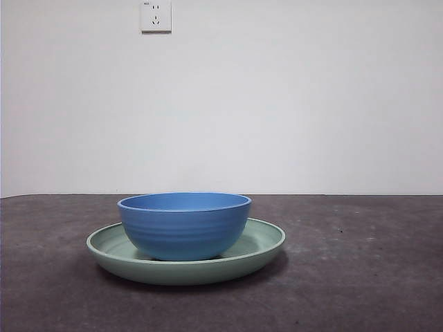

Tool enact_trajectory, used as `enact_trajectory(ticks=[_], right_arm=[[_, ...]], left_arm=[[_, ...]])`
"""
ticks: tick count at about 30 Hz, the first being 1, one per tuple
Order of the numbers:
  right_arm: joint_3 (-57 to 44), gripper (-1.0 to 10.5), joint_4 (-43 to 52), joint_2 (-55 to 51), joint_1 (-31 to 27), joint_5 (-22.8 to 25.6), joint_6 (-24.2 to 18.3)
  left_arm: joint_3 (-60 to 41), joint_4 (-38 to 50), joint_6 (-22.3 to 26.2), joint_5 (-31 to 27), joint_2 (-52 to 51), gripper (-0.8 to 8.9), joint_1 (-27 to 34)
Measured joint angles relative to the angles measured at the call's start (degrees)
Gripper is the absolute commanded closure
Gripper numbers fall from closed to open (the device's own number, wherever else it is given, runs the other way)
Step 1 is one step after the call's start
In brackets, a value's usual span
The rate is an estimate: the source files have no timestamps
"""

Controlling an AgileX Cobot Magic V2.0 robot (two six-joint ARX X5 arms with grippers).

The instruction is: Pick up the blue bowl, put it on the green plate, put it on desk

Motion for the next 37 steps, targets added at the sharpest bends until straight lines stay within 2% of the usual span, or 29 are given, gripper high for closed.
enact_trajectory(ticks=[4, 9, 13, 15, 23, 31, 37], right_arm=[[-9.29, 9.1, 12.96, -4.13, -4.9, 1.36, -2.93], [-29.66, 9.1, 40.09, -13.31, -13.25, 1.51, -8.83], [-44.48, 9.1, 58.14, -22.8, -19.76, 2.03, -10.51], [-49.9, 9.1, 63.01, -27.34, -22.51, 2.86, -10.73], [-59.84, 9.1, 63.21, -39.89, -31.78, 2.99, -10.97], [-61.2, 9.1, 58.88, -41.62, -40.06, 3.06, -12.52], [-61.2, 9.1, 54.62, -41.59, -40.52, 2.75, -15.47]], left_arm=[[0.0, 0.0, 0.0, 0.0, 0.0, 7.78, 0.0], [0.0, 0.0, 0.0, 0.0, 0.0, 7.78, 0.0], [0.0, 0.0, 0.0, 0.0, 0.0, 7.78, 0.0], [0.0, 0.0, 0.0, 0.0, 0.0, 7.78, 0.0], [0.0, 0.0, 0.0, 0.0, 0.0, 7.78, 0.0], [0.0, 0.0, 0.0, 0.0, 0.0, 7.78, 0.0], [0.0, 0.0, 0.0, 0.0, 0.0, 7.78, 0.0]])
